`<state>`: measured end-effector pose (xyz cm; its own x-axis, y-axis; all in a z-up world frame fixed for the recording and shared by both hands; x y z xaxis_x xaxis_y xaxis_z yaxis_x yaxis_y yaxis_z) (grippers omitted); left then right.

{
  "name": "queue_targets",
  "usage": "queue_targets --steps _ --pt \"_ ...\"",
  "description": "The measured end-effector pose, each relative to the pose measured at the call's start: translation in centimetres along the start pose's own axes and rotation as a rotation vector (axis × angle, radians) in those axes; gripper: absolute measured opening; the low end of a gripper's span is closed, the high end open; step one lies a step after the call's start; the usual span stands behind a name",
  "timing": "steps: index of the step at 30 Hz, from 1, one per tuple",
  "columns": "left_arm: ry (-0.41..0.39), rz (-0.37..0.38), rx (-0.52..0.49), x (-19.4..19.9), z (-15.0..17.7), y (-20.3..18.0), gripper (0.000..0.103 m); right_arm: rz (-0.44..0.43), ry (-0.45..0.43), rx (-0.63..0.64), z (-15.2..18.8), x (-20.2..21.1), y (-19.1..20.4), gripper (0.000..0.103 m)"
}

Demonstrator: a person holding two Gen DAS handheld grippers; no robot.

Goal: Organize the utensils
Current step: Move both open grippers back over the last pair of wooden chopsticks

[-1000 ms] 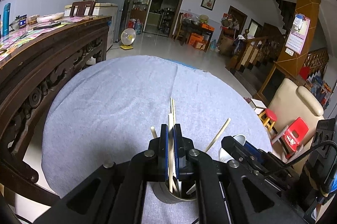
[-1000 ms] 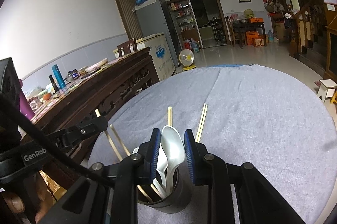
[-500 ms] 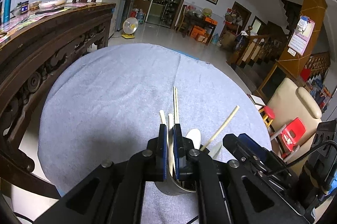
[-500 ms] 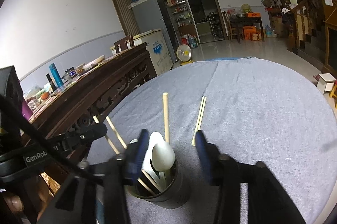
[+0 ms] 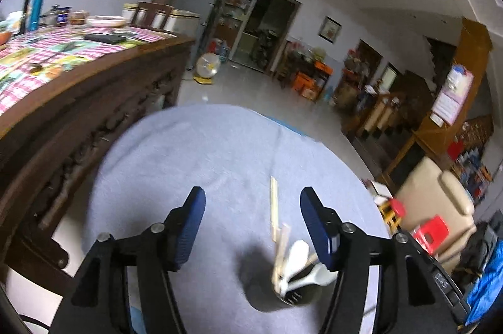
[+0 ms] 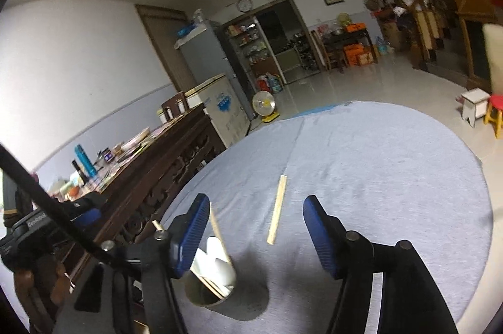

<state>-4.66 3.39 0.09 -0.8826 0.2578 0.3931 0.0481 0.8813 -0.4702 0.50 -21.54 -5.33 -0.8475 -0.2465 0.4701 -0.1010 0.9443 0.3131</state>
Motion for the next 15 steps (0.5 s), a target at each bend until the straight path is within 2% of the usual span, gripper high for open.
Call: queue_targets --steps 5,10,15 --pt "0.021 -0.088 0.081 -0.2 -0.6 4.9 0.066 0.054 0.099 -0.038 0.8 -0.9 -4.3 0.066" --pt "0.125 -0.168 0.161 -1.9 1.4 9.8 0.066 0.113 0.199 -0.07 2.8 -2.0 -8.1 0.066" --pt "0.231 -0.194 0.191 -4.4 3.6 12.2 0.066 0.138 0.256 -0.101 3.5 -3.3 -10.0 0.066"
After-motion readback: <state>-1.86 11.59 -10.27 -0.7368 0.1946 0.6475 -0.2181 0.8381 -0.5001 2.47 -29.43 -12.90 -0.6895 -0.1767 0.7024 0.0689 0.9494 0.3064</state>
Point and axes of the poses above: each gripper's, at about its wrist camera, not at the fingertips, and x roughly against the way its jaws point, y to its left, z to its underside, the point moved 5 cm from there along -x, roughly the way its jaws point, and after that the axes turned 15 degrees about z, right-handed, at the moved point
